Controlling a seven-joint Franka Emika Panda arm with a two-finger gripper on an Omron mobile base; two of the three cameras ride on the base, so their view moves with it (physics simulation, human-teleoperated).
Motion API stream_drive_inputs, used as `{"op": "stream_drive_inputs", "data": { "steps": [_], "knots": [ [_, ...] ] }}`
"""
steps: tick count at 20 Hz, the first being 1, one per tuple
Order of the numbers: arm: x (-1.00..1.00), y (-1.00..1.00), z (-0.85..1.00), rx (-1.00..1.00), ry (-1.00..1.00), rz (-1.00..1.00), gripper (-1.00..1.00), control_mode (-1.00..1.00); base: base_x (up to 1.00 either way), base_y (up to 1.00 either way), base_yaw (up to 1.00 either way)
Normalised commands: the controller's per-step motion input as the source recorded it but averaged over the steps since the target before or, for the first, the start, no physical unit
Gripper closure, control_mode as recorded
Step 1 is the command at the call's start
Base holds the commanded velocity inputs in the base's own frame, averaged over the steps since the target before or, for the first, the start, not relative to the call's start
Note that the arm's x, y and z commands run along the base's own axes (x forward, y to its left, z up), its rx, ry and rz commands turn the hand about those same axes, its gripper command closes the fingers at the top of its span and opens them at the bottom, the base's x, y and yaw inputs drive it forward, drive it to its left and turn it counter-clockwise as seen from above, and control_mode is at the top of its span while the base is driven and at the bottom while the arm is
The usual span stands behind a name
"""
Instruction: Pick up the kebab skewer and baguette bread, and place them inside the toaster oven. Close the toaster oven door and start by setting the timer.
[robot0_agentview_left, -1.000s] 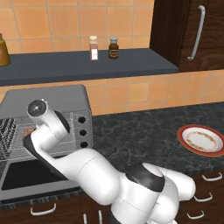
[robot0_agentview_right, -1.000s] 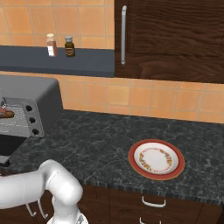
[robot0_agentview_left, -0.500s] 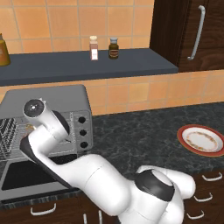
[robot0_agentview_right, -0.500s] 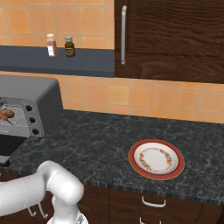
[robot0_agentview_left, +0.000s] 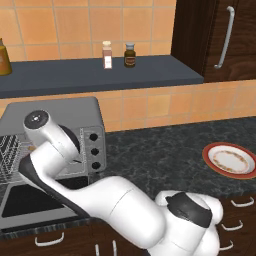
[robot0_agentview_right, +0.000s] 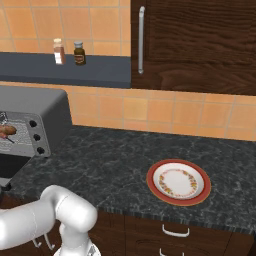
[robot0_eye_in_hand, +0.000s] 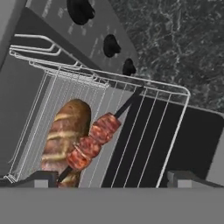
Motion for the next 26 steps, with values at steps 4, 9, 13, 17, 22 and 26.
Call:
{"op": "stream_drive_inputs", "data": {
  "steps": [4,9,13,17,22,26],
  "knots": [
    [-0.41,0.00,0.00,-0.21,0.12,0.34,-1.00,-1.00,0.00,0.00,0.00],
    [-0.44,0.00,-0.04,-0.22,0.12,0.32,-1.00,-1.00,0.00,0.00,0.00],
    [-0.18,0.00,-0.13,-0.14,0.03,0.28,-1.00,-1.00,0.00,0.00,0.00],
    [0.00,0.00,-0.07,-0.12,-0.02,0.24,-1.00,-1.00,0.00,0.00,0.00],
    [-0.03,0.00,-0.03,-0.11,-0.09,0.24,-1.00,-1.00,0.00,0.00,0.00],
    [-0.07,-0.03,-0.02,-0.10,-0.08,0.26,-1.00,-1.00,0.00,0.00,0.00]
  ]
}}
